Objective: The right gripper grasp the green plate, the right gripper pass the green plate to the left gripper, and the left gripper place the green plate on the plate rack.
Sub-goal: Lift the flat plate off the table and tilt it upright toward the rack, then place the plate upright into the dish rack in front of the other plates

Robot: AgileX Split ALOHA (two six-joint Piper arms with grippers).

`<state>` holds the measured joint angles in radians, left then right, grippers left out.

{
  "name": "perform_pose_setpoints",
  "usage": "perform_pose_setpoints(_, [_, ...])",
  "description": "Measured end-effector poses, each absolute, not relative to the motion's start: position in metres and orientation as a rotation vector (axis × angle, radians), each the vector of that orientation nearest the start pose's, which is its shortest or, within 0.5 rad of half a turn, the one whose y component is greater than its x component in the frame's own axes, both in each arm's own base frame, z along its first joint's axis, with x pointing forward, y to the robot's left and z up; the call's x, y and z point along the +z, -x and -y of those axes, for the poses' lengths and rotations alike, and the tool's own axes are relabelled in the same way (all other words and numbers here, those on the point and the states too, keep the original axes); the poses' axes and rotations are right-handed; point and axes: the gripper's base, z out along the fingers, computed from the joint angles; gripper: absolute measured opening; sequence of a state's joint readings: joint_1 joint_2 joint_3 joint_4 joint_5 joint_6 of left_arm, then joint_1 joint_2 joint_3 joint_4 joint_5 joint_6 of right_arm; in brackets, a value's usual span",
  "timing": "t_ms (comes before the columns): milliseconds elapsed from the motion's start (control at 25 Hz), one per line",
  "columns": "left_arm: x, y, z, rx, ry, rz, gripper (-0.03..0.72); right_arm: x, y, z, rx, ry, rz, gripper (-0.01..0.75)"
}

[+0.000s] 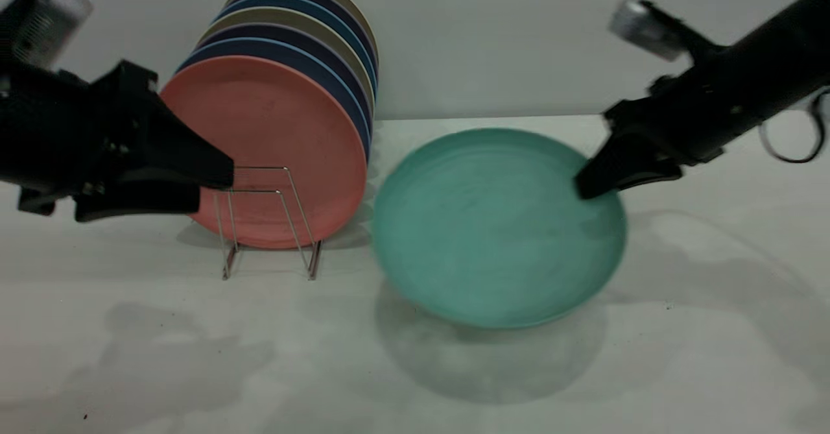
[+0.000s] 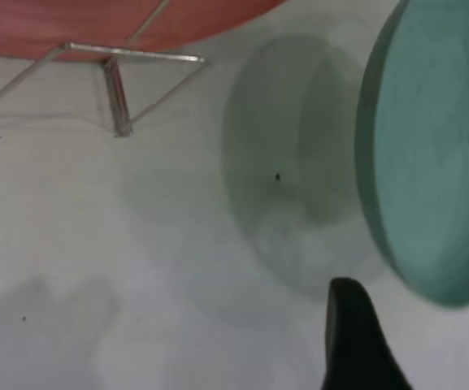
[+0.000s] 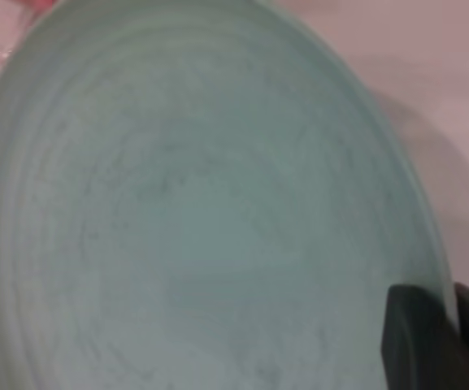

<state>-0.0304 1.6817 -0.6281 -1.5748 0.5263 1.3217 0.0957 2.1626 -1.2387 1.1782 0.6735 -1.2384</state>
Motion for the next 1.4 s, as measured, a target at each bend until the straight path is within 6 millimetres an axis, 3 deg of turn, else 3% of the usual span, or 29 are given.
perform_pose_setpoints(240, [0.135,-0.276,0.055,-0.792,0.063,-2.518,0.423,0.101,-0.388,-0.138,0.922,0.550,-2.511,0.015])
perform_pose_setpoints(600, [0.136,-0.276,0.057,-0.825,0.050,-2.511,0.416,0.118,-0.366,-0.198,1.289,0.565,-2.382,0.017])
perform_pose_setpoints(680, [0.137,-0.275,0.059,-0.846,0.023,-2.506,0.351,0.119,-0.365,-0.204,1.276,0.586,-2.353,0.026])
perform_pose_setpoints(760, [0.138,-0.275,0.060,-0.857,-0.004,-2.499,0.213,0.118,-0.367,-0.204,1.250,0.563,-2.354,0.041])
perform_pose_setpoints(800, [0.138,-0.275,0.060,-0.858,-0.017,-2.494,0.135,0.117,-0.367,-0.203,1.233,0.562,-2.362,0.061])
perform_pose_setpoints(840, [0.138,-0.276,0.059,-0.838,-0.032,-2.489,0.123,0.116,-0.368,-0.200,1.221,0.561,-2.374,0.089])
perform_pose_setpoints(920, [0.136,-0.277,0.056,-0.758,-0.057,-2.498,0.125,0.113,-0.371,-0.189,1.192,0.564,-2.410,0.171])
perform_pose_setpoints(1200, [0.131,-0.284,0.040,-0.432,-0.203,-2.500,0.124,0.110,-0.384,-0.123,1.177,0.469,-2.505,0.594])
perform_pose_setpoints(1280, [0.131,-0.284,0.039,-0.386,-0.319,-2.482,0.124,0.108,-0.386,-0.105,1.162,0.441,-2.534,0.658])
perform_pose_setpoints(1400, [0.132,-0.284,0.042,-0.352,-0.575,-2.424,0.124,0.105,-0.389,-0.077,1.106,0.390,-2.590,0.673])
